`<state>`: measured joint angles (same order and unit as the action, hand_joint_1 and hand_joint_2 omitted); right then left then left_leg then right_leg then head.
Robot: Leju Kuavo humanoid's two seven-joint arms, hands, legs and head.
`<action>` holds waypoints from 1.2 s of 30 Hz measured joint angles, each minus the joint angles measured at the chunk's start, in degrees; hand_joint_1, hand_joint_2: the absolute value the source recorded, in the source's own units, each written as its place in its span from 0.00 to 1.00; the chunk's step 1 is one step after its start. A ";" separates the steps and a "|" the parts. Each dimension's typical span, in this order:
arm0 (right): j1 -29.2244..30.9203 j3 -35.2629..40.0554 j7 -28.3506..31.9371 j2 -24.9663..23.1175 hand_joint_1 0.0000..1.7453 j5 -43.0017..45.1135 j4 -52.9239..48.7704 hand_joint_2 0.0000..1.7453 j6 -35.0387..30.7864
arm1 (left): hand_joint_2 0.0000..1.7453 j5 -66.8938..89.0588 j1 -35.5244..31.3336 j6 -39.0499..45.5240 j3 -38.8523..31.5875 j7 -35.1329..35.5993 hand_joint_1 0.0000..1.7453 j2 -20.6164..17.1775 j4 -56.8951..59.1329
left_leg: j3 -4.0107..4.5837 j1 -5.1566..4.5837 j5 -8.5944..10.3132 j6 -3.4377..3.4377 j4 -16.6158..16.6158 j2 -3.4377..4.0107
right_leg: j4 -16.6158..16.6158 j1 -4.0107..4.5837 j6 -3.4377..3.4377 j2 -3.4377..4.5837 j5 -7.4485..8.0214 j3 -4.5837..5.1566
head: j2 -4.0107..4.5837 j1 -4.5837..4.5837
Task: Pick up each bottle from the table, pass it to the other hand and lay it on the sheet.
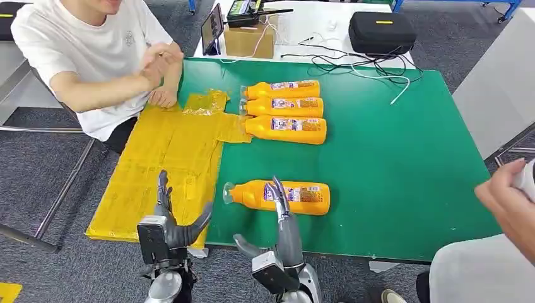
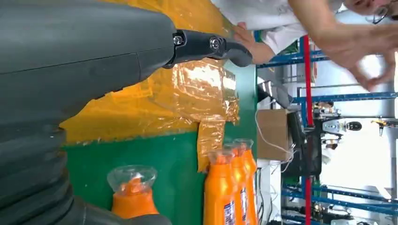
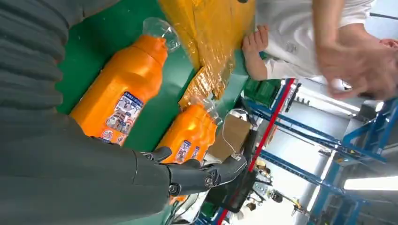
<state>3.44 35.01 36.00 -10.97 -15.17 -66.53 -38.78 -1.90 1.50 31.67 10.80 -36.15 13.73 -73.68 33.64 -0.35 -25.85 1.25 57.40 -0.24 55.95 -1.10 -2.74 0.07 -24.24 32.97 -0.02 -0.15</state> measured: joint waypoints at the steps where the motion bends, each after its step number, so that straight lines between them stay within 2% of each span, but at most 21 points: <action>1: -0.30 -0.32 0.00 0.09 0.00 -1.34 -0.22 1.00 -0.43 | 1.00 -0.13 -0.07 -0.22 0.56 0.04 0.00 -0.15 0.19 | -0.01 0.00 0.00 0.00 0.00 0.00 | 0.00 0.00 0.00 0.00 0.00 0.00 | 0.02 0.00; 8: -3.51 -7.02 1.11 1.25 0.00 -13.64 -3.39 1.00 -0.94 | 1.00 -2.95 -0.87 0.63 7.00 -2.93 0.00 -0.37 2.56 | 0.01 -0.03 0.00 0.01 0.00 -0.01 | 0.00 -0.04 0.00 -0.01 0.00 -0.03 | 0.02 0.00; 15: -1.86 -13.81 -0.37 2.27 0.00 -26.34 -4.11 1.00 -0.98 | 1.00 -4.11 -1.17 3.08 11.62 -3.87 0.00 -0.52 3.56 | -0.02 -0.07 0.00 0.01 0.01 -0.01 | -0.01 -0.07 -0.02 0.00 0.02 -0.07 | 0.02 0.00; 26: -1.01 -17.53 -0.44 2.40 0.00 -28.13 -4.09 1.00 -0.98 | 1.00 -4.28 -1.18 3.28 12.85 -3.89 0.00 -0.59 3.56 | 0.00 -0.04 0.00 0.01 0.00 -0.02 | 0.00 -0.05 -0.02 -0.01 0.01 -0.07 | 0.00 0.00; 30: -0.20 -19.57 -5.74 2.36 0.00 -40.17 -3.04 1.00 -0.98 | 1.00 -4.13 -1.13 3.63 12.87 -3.89 0.00 -0.76 3.56 | 0.01 -0.05 0.00 0.01 -0.01 -0.01 | 0.00 -0.06 -0.02 -0.01 0.01 -0.07 | 0.00 0.00; 33: 2.71 -21.06 -10.91 2.97 0.00 -43.67 1.03 1.00 -0.98 | 1.00 -4.11 -1.05 3.43 12.91 -3.89 0.00 -0.98 3.54 | 0.00 -0.06 0.03 0.05 0.00 -0.05 | 0.00 -0.07 -0.02 -0.02 0.02 -0.09 | 0.02 0.00; 36: 6.08 -22.05 -13.29 3.67 0.00 -45.33 4.86 1.00 -0.98 | 1.00 -4.11 -0.97 3.26 12.94 -3.89 0.00 -1.00 3.52 | 0.00 -0.07 0.04 0.06 0.01 -0.01 | 0.00 -0.07 -0.05 0.00 0.06 -0.10 | 0.02 -0.02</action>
<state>9.51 12.96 22.70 -7.30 -60.50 -61.67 -39.76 -6.01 0.53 34.93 23.74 -40.04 12.72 -70.16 33.64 -0.42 -25.81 1.32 57.41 -0.25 55.95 -1.17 -2.79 0.06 -24.19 32.87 0.00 -0.17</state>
